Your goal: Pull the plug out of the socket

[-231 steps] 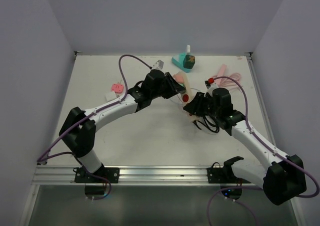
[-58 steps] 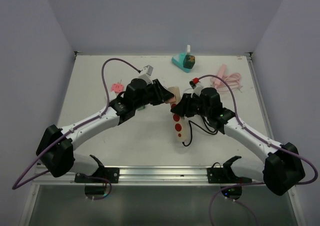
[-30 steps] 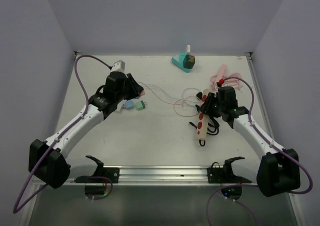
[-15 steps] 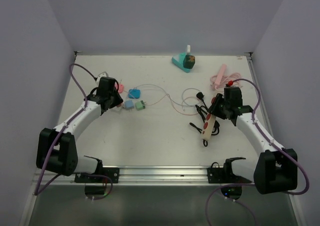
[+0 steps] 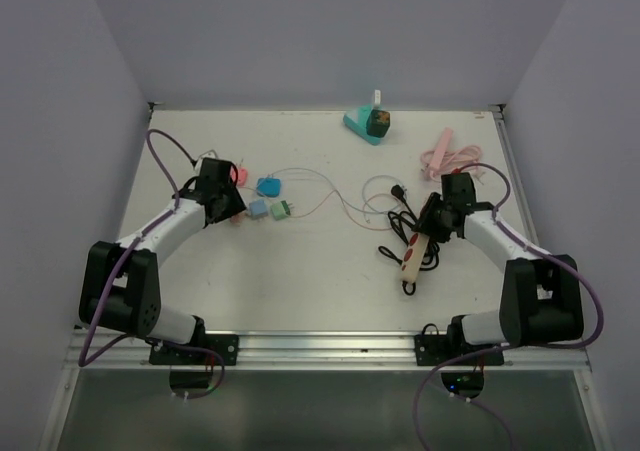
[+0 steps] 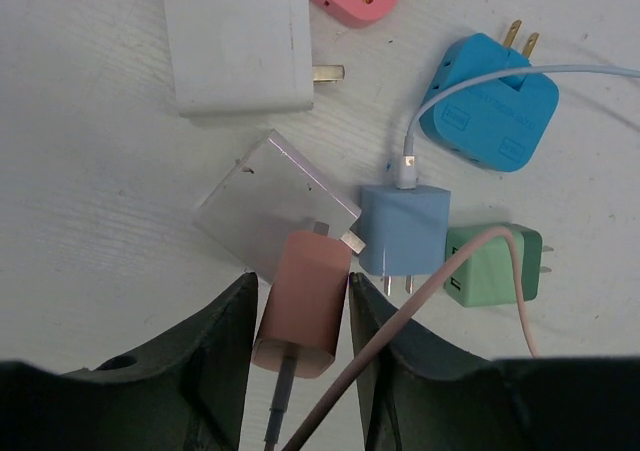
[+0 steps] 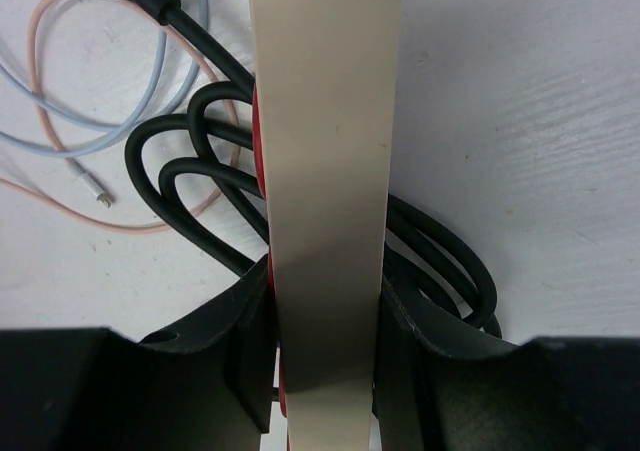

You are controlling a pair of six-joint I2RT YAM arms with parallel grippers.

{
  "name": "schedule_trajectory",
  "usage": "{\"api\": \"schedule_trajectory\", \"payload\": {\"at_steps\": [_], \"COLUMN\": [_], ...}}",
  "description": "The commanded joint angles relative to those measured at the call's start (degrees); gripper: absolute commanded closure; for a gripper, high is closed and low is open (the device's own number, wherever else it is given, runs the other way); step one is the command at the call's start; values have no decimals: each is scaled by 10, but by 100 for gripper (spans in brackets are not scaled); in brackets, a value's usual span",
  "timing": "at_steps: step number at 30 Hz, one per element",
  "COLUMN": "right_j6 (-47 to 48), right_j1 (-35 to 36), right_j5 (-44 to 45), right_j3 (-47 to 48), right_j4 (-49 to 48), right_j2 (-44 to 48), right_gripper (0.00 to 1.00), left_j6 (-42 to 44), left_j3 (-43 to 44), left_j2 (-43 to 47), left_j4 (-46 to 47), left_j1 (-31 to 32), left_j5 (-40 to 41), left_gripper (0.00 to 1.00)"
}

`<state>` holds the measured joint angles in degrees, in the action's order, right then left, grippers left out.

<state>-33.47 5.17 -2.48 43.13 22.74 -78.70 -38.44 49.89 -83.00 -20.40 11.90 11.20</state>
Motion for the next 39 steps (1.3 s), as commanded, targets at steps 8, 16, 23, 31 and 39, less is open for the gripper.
{"api": "schedule_trajectory", "payload": {"at_steps": [8,16,23,31,39], "right_j6": [-13,-3,20,48,82], "right_j1": [-10,-9,-9,-2,20], "right_j5": [20,20,23,6,-4], "right_j3": [75,95,125,172,288], "right_j4": [-42,-31,-11,-41,-77], "right_j2": [-78,-60,-16,18,-82], "right_gripper": [82,45,25,16,10], "left_j6": [42,58,57,58,82], "left_j3": [21,50,105,136,93], "left_j2": [-5,-29,-80,-40,79], "left_j4": [82,135,139,110,70], "left_j1": [-17,-21,-30,-39,-39], "left_j5": [-12,-49,-61,-51,-36], "left_gripper": [48,34,22,0,1]}}
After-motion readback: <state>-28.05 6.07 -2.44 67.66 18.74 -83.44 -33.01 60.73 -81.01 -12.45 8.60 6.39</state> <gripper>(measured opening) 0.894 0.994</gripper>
